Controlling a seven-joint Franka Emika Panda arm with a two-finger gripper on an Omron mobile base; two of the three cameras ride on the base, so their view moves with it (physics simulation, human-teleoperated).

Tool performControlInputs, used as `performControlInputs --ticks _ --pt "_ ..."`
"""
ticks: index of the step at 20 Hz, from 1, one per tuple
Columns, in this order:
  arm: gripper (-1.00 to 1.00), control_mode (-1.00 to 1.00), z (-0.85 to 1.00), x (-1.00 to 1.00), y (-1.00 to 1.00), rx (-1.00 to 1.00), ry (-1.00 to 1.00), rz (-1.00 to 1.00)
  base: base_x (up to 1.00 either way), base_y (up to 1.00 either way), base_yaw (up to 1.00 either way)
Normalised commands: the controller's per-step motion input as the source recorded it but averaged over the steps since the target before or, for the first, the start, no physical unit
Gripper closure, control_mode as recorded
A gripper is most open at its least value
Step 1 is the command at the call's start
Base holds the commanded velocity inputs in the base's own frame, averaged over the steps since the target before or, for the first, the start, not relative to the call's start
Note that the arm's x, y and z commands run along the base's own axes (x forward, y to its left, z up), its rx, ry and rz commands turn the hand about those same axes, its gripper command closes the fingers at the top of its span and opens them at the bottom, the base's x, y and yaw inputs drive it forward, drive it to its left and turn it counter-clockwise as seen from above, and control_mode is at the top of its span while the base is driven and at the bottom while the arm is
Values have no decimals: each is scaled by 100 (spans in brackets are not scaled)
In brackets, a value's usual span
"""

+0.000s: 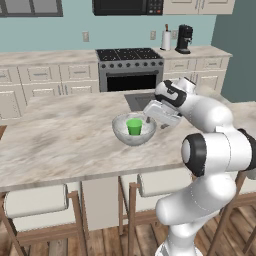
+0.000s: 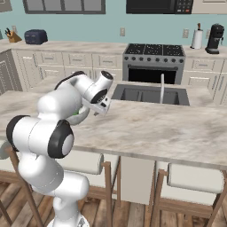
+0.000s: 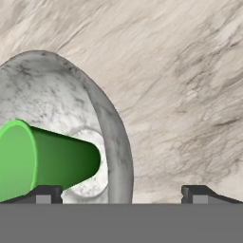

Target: Place the cup inside the bowl on the dining table and move the bowl to any counter.

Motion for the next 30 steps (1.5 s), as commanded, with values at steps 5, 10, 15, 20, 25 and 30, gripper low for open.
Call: performControlInputs --ticks 5,10,15,20,25,30 --pt "-100 -100 -20 0 12 0 0 1 0 0 0" --pt "-100 -100 -10 0 10 0 0 0 0 0 0" --pt "-100 -100 -3 0 2 0 0 0 0 0 0" --pt "-100 -100 0 0 0 0 0 0 0 0 0" --pt "100 -100 0 0 0 0 0 0 0 0 0" --pt "100 -100 0 0 0 0 0 0 0 0 0"
